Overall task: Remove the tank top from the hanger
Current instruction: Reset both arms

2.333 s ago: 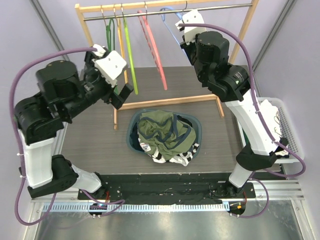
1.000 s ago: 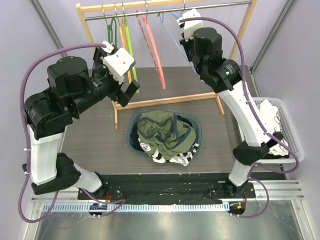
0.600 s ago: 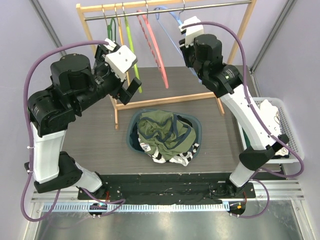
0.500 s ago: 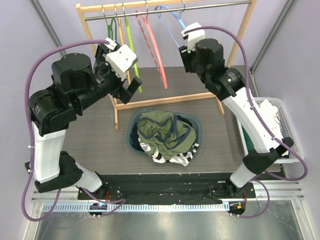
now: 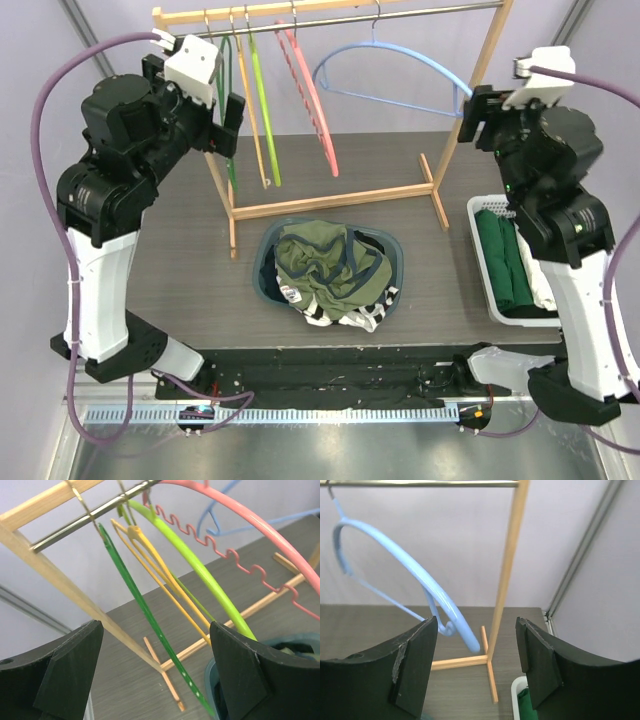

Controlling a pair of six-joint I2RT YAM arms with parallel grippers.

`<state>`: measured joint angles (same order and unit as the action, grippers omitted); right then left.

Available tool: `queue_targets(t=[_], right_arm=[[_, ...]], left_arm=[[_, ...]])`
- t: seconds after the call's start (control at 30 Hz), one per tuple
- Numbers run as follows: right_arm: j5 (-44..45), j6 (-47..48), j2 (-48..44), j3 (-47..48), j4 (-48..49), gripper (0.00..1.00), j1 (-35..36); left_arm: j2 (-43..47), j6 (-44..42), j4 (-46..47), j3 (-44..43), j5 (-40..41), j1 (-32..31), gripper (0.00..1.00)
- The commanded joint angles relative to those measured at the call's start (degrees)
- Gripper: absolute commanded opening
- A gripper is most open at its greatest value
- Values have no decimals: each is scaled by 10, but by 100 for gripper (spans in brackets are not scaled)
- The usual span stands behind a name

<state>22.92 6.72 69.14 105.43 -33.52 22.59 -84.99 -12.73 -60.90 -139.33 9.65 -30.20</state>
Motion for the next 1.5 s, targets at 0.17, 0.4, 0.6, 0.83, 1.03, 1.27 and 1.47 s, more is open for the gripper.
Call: queue_targets(t=[0.17,0.4,0.6,0.83,1.03,1.27,1.47], right_arm=[[70,-46,-27,-120,132,72,-48],[97,-110,-101,-246,188,75,-81],[89,-150,-153,-354,184,75,-80],[104,-210,-148,-419,176,54,-80],[50,-247,-146,-449,170,39,-80],[35,-247,-168,-456,159,11,-80],[34,-245,-178,-458,150,1,-80]], left_arm=[[-19,125,121,20,-80,157,91],[20,199,153,90,-227,326,91],[40,223,185,215,-312,377,89],[84,218,232,443,-371,376,86],[100,189,242,556,-392,358,83],[55,197,291,561,-349,326,74],[-10,196,302,505,-327,325,40]])
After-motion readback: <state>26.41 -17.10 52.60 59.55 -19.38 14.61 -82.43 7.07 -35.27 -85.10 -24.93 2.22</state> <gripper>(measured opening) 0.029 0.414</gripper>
